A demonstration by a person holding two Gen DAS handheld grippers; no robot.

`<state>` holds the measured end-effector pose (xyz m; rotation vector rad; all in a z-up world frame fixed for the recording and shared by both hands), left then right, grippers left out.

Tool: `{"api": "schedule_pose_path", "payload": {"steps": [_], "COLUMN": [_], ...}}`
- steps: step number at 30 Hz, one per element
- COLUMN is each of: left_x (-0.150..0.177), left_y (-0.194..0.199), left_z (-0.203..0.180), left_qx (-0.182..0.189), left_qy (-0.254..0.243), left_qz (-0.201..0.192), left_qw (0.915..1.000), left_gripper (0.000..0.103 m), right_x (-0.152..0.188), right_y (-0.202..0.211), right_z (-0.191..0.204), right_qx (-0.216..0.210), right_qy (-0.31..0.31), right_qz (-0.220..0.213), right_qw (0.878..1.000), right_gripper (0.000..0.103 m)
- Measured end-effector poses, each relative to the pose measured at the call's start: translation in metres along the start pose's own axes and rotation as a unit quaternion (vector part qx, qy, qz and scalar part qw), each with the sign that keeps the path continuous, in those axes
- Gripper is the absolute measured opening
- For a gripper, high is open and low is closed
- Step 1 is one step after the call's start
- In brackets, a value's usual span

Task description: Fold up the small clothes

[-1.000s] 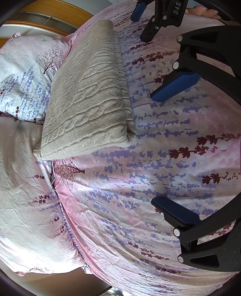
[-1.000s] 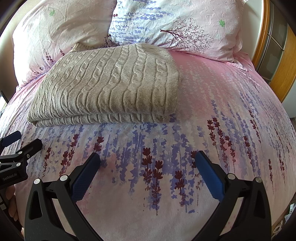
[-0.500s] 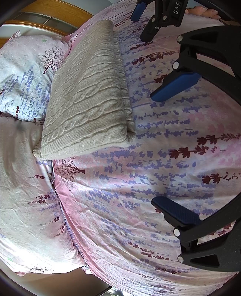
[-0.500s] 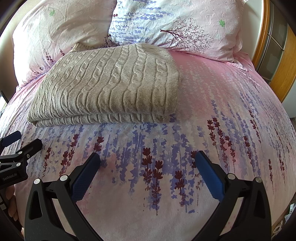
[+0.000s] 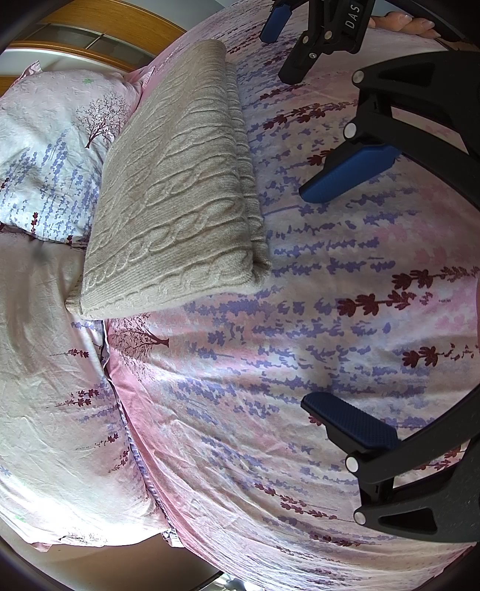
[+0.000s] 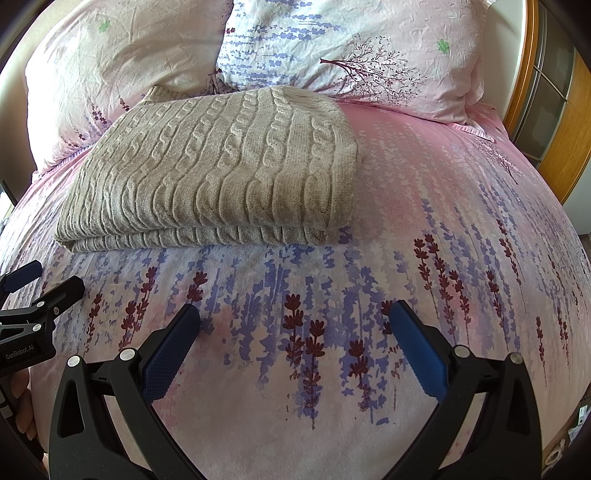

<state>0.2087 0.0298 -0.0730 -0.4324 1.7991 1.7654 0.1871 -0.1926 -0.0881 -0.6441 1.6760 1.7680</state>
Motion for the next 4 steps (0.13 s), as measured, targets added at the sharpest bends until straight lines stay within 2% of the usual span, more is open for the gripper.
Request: {"api": "schedule_pose_path", "payload": {"steps": [4], "left_x": [0.0000], "left_y": [0.0000], "left_z": [0.0000], "left_qx": [0.000], "left_qy": [0.000], "left_qz": [0.000], "left_qw": [1.0000], "left_gripper": [0.101], "right_x": [0.0000], "right_y": [0.0000], "right_z": [0.0000], "right_qx": [0.000], "right_qy": [0.000], "right_qz": [0.000], "right_qw": [1.000], "right_gripper": [0.102]}}
Point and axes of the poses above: each gripper's, at about its wrist camera, not at the fingertips, and y roughly against the way its jaws point, z to its left, x to its underside, the point moved 7 cm from there along -y, roughly the way its jaws point, and after that the axes turned 5 degrees about -y, right-handed, at the moved point
